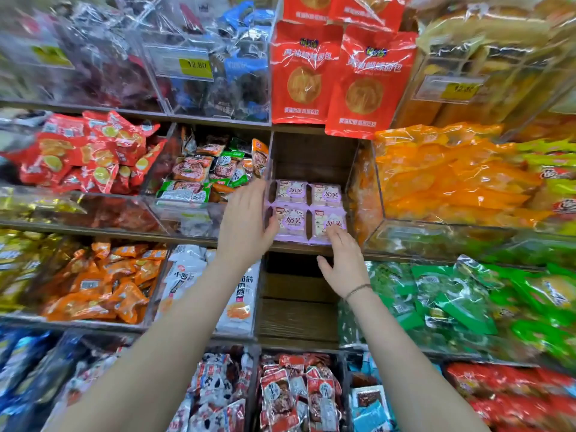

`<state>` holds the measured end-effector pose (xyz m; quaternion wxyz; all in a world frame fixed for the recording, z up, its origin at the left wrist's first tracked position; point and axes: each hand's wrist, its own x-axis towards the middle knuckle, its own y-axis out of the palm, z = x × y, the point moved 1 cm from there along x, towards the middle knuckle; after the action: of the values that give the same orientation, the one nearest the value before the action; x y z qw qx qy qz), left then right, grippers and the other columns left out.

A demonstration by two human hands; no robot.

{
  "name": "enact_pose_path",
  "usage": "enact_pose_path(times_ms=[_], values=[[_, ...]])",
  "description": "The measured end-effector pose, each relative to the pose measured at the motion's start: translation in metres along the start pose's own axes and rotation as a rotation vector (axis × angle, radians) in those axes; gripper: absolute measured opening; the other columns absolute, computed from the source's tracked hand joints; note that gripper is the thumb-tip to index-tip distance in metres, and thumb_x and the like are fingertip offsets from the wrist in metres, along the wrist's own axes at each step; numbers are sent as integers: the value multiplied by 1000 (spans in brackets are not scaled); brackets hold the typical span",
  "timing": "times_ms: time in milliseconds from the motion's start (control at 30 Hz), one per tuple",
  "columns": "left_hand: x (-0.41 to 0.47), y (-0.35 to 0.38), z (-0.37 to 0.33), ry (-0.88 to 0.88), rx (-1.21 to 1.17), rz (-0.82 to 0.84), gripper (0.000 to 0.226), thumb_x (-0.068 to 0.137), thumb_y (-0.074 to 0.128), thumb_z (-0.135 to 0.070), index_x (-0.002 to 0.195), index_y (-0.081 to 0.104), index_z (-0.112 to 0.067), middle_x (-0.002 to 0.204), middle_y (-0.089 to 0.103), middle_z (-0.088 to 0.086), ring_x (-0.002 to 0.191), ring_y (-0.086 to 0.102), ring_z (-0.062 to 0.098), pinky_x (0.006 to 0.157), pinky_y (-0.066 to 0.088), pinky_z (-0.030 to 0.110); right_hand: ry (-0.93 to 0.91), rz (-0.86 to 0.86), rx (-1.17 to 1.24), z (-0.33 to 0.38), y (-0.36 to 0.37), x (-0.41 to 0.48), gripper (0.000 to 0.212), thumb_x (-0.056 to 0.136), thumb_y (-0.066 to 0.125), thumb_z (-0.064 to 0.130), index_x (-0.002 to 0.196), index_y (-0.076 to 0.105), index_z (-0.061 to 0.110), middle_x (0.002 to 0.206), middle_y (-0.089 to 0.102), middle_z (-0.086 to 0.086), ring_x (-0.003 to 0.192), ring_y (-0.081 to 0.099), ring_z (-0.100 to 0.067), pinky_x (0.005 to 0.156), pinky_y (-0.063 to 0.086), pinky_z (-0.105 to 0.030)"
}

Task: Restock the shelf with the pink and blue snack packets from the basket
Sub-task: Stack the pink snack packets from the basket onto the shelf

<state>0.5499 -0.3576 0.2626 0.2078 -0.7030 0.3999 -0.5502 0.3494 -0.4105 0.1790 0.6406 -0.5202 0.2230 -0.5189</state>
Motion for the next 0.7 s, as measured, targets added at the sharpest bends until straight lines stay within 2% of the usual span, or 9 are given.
enact_pose_path(times_ms=[67, 133, 200, 300, 400, 467, 567, 633, 700], values=[[-39, -6, -13, -40, -98, -18, 52, 81, 59, -18, 128, 47, -1, 121, 55, 14, 113, 47, 29, 96, 36, 36, -4, -33, 145, 5, -10, -21, 58, 93, 51, 28, 145, 30, 14, 152, 28, -4, 141, 22, -19, 118, 18, -33], [-86, -7, -23, -110, -157, 18, 50, 81, 57, -23, 127, 50, -3, 124, 56, 11, 115, 49, 27, 98, 37, 36, 29, -27, 280, 7, -19, -52, 54, 94, 51, 26, 144, 33, 14, 150, 29, -2, 139, 25, -16, 115, 20, -29], [-132, -3, -33, -226, -265, 113, 45, 83, 55, -24, 124, 52, -6, 120, 57, 8, 109, 54, 25, 93, 44, 38, 74, -36, 406, 6, -27, -90, 49, 93, 52, 21, 139, 39, 13, 142, 36, -1, 131, 36, -15, 111, 28, -27], [-200, 7, -45, -394, -328, 261, 36, 86, 62, -16, 121, 55, -11, 100, 58, 1, 82, 58, 15, 71, 44, 27, 143, -53, 544, -4, -33, -163, 38, 92, 53, 16, 130, 48, 16, 120, 45, 9, 108, 51, -4, 93, 44, -20], [-264, 13, -59, -432, -323, 463, 33, 84, 64, -10, 116, 59, -9, 100, 65, 6, 88, 61, 23, 75, 44, 31, 331, -74, 610, -18, -26, -248, 30, 92, 54, 13, 121, 53, 21, 109, 53, 8, 93, 55, 5, 76, 44, -6], [-304, 13, -66, -464, -331, 650, 27, 87, 62, -15, 114, 59, -13, 99, 64, 6, 86, 62, 21, 75, 49, 34, 488, -111, 631, -30, -15, -305, 30, 90, 56, 6, 116, 54, 21, 103, 58, 1, 84, 59, -5, 76, 48, -18], [-361, 8, -66, -469, -301, 910, 19, 90, 56, -21, 108, 56, -17, 89, 64, 3, 73, 60, 18, 70, 50, 34, 730, -102, 597, -41, 6, -385, 35, 86, 56, -7, 119, 55, 5, 113, 61, -14, 94, 61, -26, 88, 47, -37], [-396, 3, -62, -479, -256, 1054, 23, 89, 55, -25, 108, 58, -11, 93, 67, 9, 85, 64, 27, 72, 47, 33, 873, -41, 525, -46, 17, -434, 37, 82, 56, -12, 118, 55, -4, 118, 59, -21, 105, 58, -34, 96, 43, -41], [-427, -1, -62, -513, -243, 1154, 21, 88, 57, -24, 102, 61, -7, 97, 68, 11, 95, 64, 27, 75, 44, 30, 995, 25, 496, -51, 22, -483, 41, 81, 55, -13, 122, 52, -9, 119, 57, -23, 106, 56, -31, 96, 40, -38]])
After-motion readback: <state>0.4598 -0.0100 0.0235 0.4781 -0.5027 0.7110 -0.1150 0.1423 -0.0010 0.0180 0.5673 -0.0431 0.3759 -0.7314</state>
